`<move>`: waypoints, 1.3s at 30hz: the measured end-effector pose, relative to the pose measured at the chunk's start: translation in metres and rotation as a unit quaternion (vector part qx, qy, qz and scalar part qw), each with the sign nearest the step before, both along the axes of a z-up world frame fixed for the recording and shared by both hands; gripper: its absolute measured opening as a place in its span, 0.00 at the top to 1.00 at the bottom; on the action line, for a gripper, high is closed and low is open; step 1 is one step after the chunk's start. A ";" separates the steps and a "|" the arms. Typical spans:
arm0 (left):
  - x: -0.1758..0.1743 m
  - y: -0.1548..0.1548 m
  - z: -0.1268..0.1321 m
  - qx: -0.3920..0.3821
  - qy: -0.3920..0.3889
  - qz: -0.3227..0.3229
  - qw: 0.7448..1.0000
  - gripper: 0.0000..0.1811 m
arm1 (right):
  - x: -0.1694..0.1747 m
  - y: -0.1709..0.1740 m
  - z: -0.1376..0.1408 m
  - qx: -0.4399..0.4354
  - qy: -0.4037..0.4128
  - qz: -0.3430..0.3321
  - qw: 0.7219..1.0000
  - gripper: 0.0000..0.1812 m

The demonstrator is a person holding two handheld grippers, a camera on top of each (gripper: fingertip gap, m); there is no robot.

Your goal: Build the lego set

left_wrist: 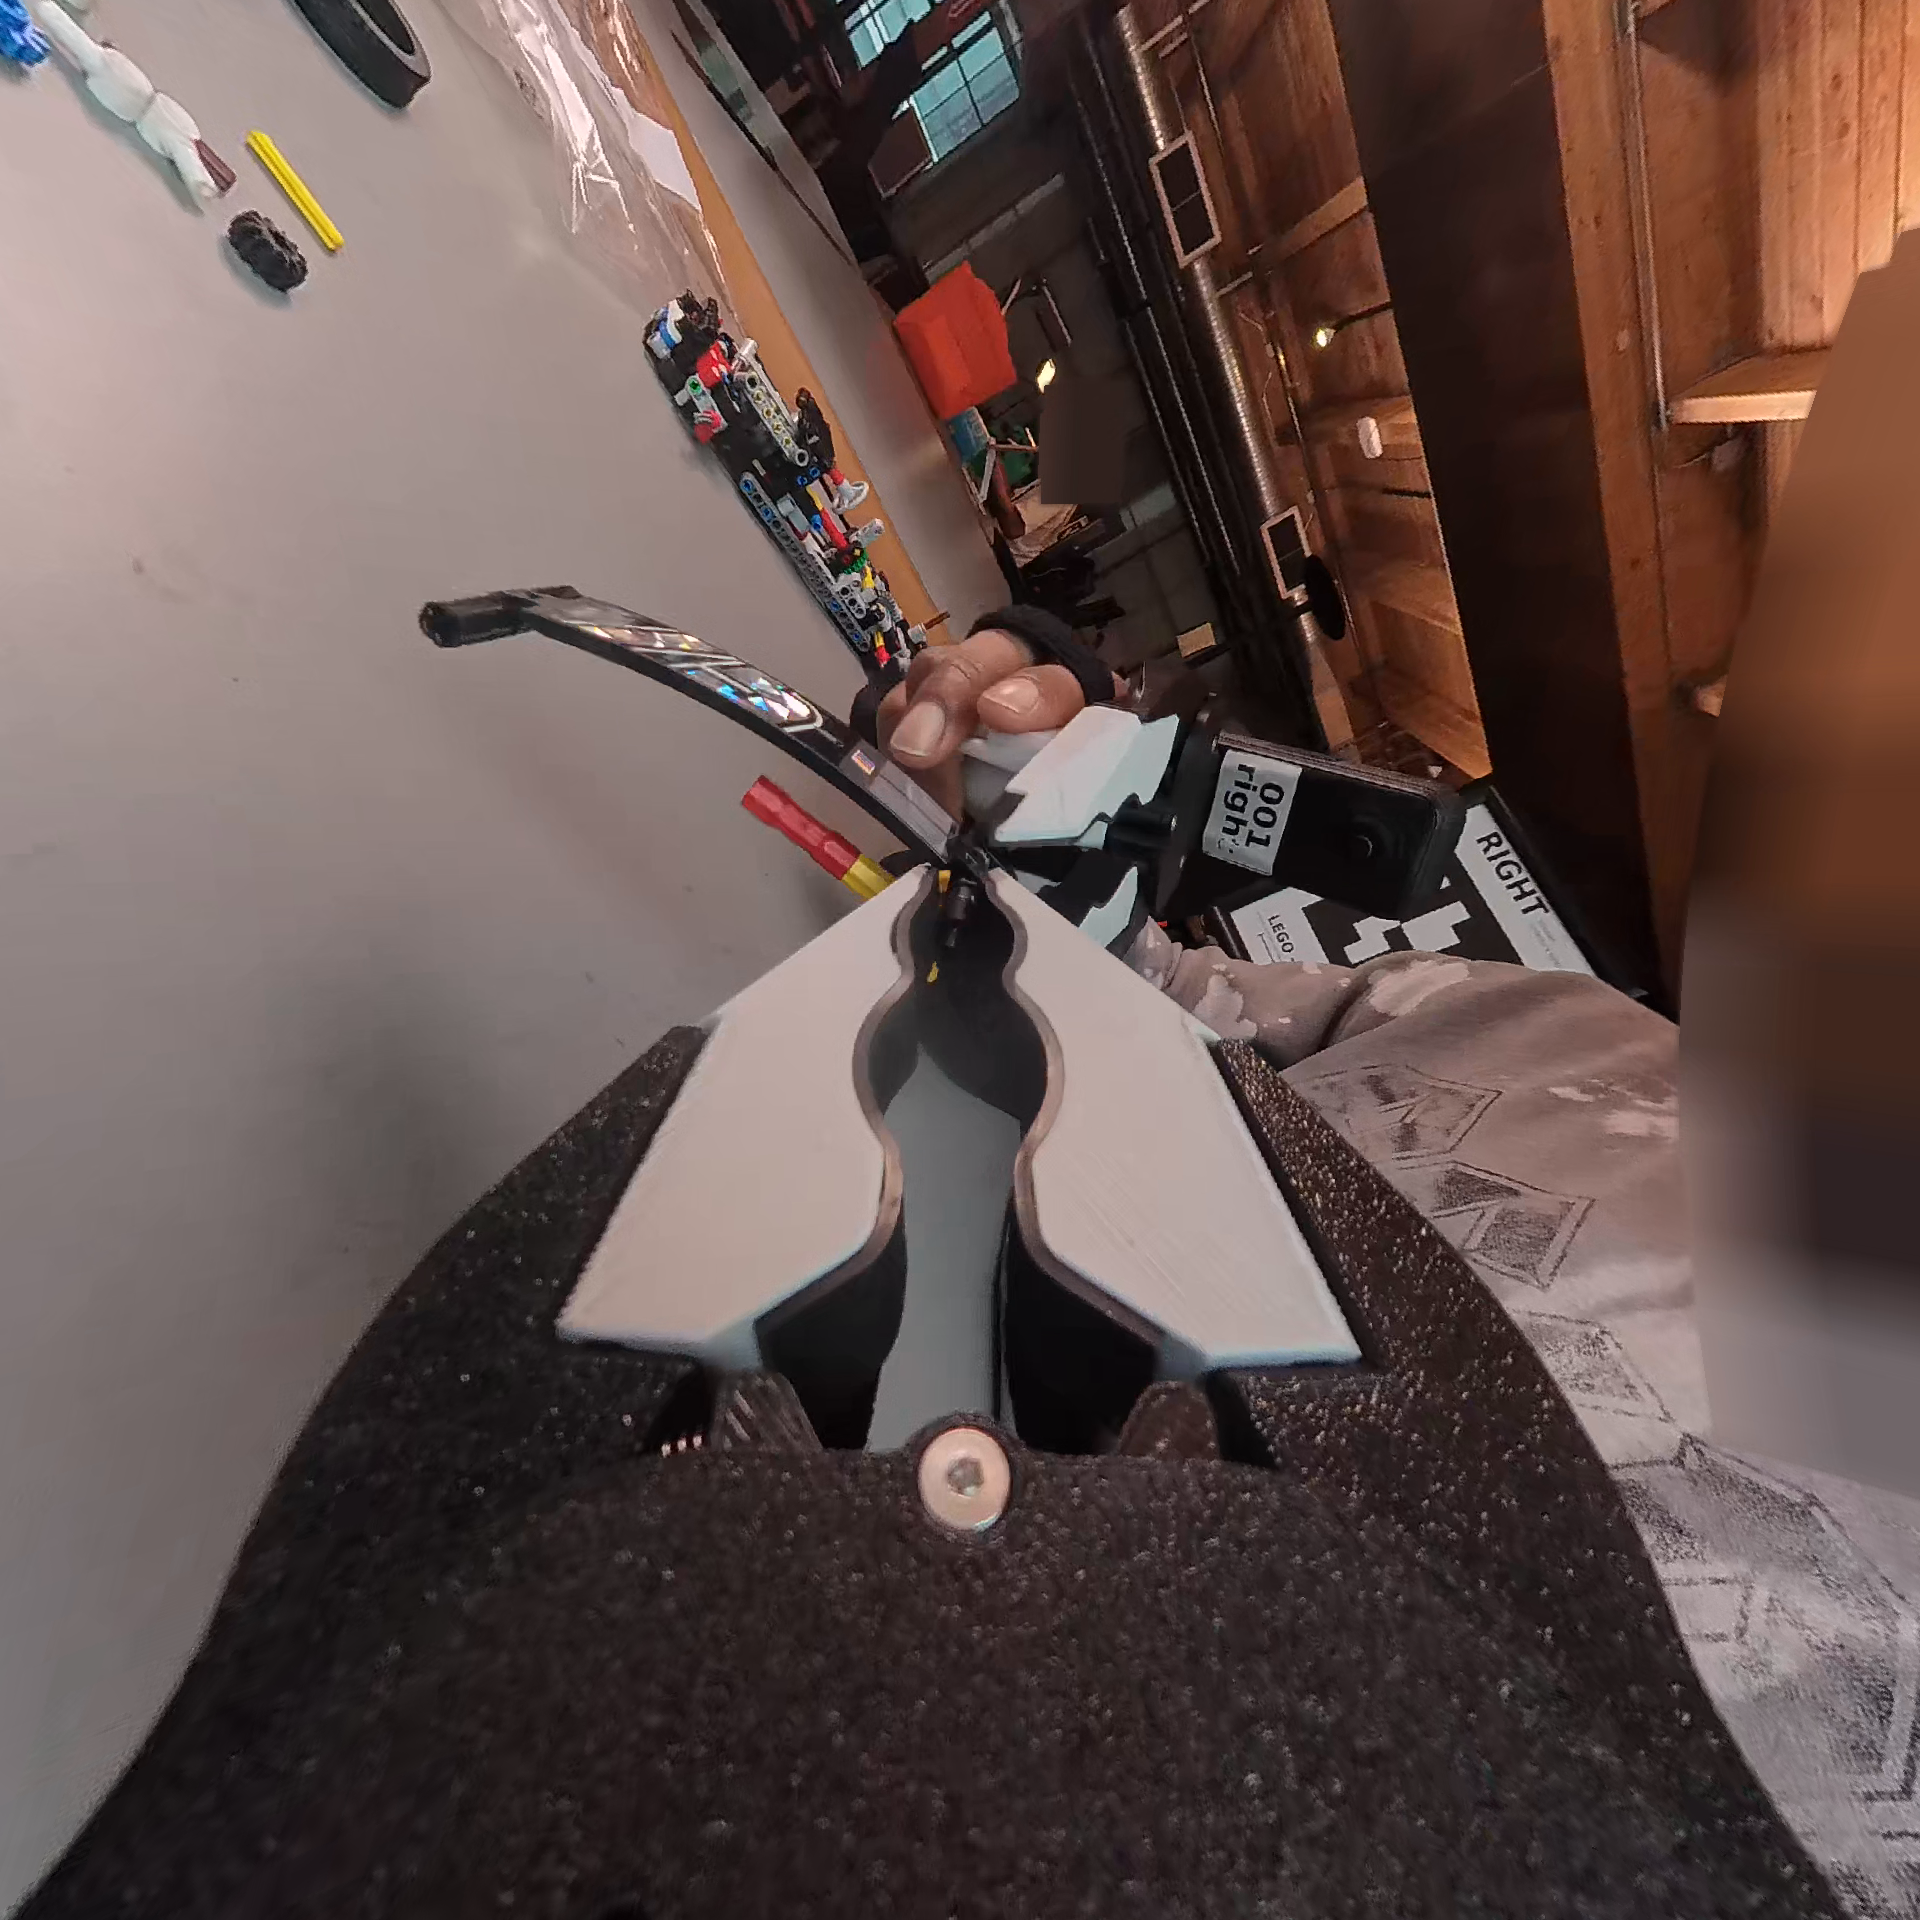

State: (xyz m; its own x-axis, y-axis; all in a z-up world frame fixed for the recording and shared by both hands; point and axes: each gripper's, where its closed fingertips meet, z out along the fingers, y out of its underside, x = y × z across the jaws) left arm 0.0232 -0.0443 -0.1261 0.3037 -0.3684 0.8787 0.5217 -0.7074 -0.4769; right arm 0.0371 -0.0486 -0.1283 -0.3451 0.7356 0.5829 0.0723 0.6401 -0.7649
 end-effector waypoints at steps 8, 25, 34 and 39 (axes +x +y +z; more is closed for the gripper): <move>0.003 -0.008 0.019 0.070 0.012 -0.024 0.997 0.84 | 0.003 0.009 0.017 -0.241 -0.042 0.006 0.970 0.92; 0.032 -0.020 0.004 0.182 0.207 -0.068 0.959 0.90 | 0.010 0.002 0.042 -0.548 -0.107 0.099 0.824 0.90; 0.036 -0.029 0.017 0.188 0.137 -0.087 0.969 0.91 | 0.015 -0.014 0.037 -0.431 -0.084 0.110 0.892 0.86; 0.042 -0.032 0.016 0.192 0.136 -0.098 0.967 0.91 | 0.016 -0.020 0.035 -0.408 -0.083 0.112 0.902 0.91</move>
State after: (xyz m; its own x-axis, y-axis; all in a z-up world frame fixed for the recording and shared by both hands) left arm 0.0647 -0.0762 -0.1098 0.3953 -0.7261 0.5625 0.2134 -0.5231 -0.8251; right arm 0.0527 -0.0687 -0.0938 -0.5717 0.7970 -0.1949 0.1677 -0.1190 -0.9786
